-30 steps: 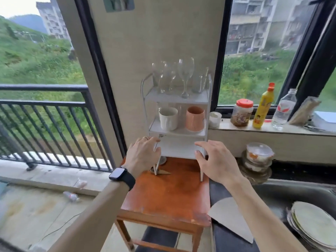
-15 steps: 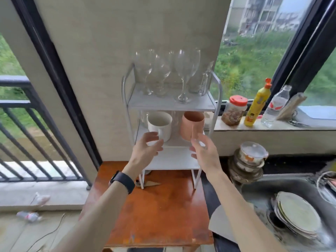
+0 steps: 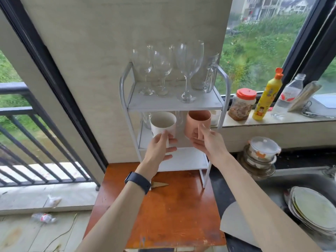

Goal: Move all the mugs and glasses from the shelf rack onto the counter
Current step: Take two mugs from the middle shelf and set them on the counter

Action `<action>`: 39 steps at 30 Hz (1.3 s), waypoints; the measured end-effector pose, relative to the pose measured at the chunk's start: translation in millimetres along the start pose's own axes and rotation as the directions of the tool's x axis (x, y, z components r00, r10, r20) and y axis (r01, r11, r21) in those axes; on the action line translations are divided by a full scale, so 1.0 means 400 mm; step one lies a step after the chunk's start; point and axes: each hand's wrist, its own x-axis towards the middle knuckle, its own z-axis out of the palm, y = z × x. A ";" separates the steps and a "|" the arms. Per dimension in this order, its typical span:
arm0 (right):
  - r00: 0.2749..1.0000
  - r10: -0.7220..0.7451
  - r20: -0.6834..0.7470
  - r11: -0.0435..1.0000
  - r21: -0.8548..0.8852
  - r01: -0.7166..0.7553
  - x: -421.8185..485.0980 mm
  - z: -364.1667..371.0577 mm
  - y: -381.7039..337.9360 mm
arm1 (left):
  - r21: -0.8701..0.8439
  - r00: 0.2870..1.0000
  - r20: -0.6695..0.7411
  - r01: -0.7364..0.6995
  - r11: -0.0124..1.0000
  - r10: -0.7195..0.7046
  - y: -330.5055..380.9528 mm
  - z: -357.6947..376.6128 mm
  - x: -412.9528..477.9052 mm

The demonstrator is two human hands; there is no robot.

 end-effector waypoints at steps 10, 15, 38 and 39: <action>0.987 -0.163 -0.007 0.980 -0.115 0.162 -0.016 0.007 0.051 | -0.033 0.995 -0.020 -0.102 0.994 0.101 -0.028 -0.008 -0.017; 0.974 -0.223 0.031 0.970 -0.092 0.225 -0.128 -0.009 0.085 | -0.008 0.989 0.058 -0.135 0.991 0.135 -0.068 -0.052 -0.066; 0.833 -0.152 -0.532 0.975 -0.217 0.040 -0.700 -0.595 0.426 | 0.295 0.688 0.712 -0.117 0.948 -0.136 -0.369 0.351 -0.452; 0.794 -0.161 -0.586 0.976 -0.215 0.039 -0.738 -0.640 0.431 | 0.288 0.650 0.748 -0.134 0.948 -0.135 -0.380 0.409 -0.479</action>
